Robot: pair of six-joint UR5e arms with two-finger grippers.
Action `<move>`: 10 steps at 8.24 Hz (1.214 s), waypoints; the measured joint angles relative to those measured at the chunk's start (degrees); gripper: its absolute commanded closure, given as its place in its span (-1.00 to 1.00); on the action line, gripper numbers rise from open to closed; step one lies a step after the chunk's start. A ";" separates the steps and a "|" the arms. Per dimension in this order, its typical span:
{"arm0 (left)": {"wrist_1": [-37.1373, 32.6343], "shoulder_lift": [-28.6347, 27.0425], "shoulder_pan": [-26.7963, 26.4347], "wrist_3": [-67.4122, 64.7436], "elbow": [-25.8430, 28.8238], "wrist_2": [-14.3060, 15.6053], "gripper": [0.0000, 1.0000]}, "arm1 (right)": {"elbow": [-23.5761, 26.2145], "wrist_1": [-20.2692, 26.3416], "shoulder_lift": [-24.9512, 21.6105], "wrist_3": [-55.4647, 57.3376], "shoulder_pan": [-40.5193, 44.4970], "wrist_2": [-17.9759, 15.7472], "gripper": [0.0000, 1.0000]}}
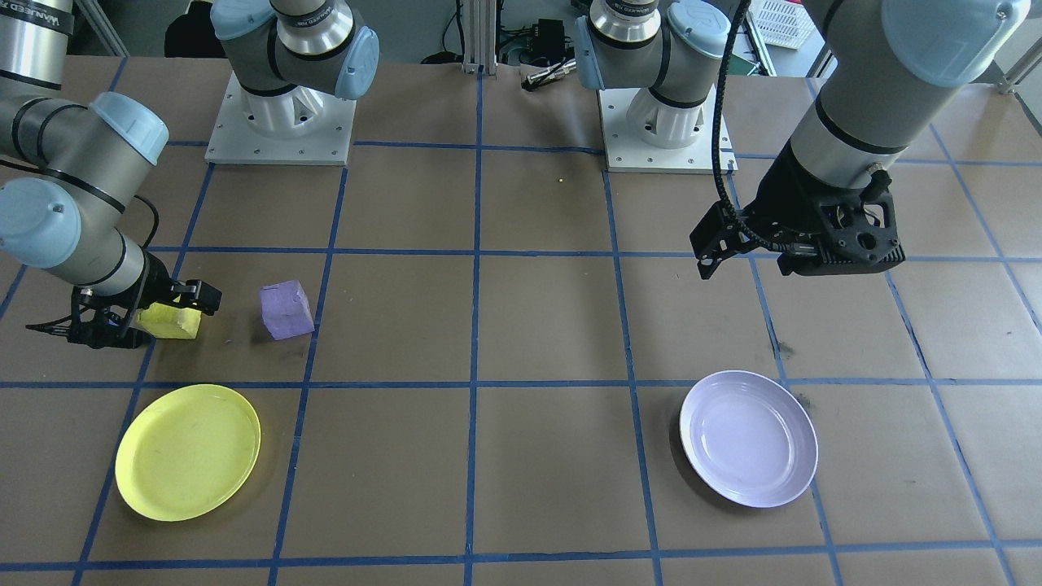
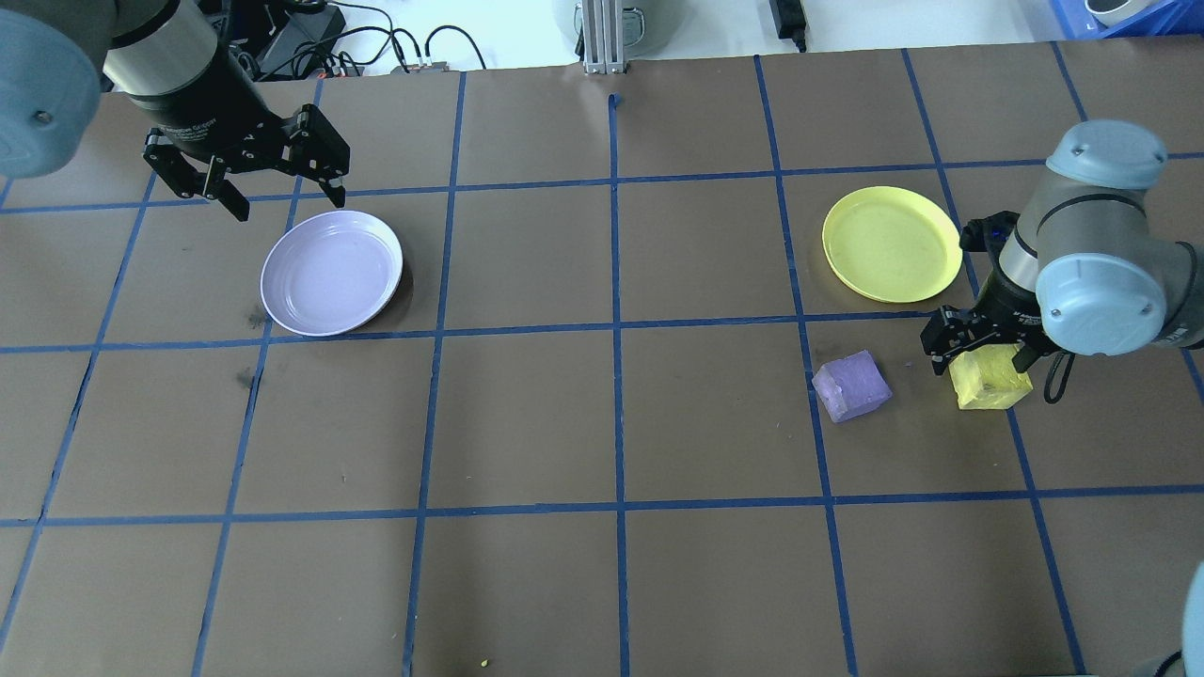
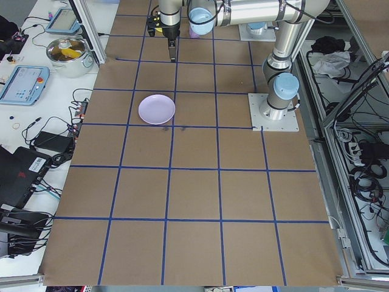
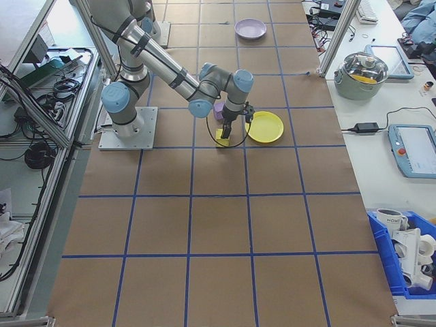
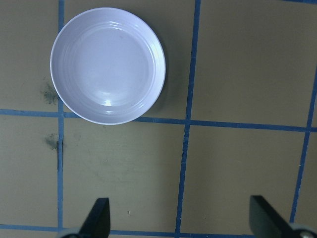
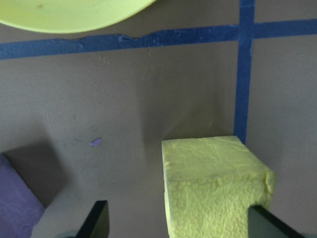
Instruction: Sort blocks by color into plates
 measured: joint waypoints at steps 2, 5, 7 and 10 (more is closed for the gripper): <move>0.01 0.00 0.00 0.02 -0.17 0.00 -1.00 | 0.20 -1.61 1.21 -2.12 -0.01 -1.28 -1.00; 0.43 -0.01 0.00 0.09 -0.50 0.00 -1.00 | -2.20 0.62 1.05 -2.18 -0.02 -4.73 -1.00; 0.81 0.00 0.00 0.10 -0.60 0.00 -1.00 | -5.00 4.17 1.40 -2.36 -0.02 -5.27 -1.00; 0.93 0.00 0.00 0.10 -0.64 0.00 -1.00 | -5.63 5.23 1.82 -2.69 -0.02 -4.84 -1.00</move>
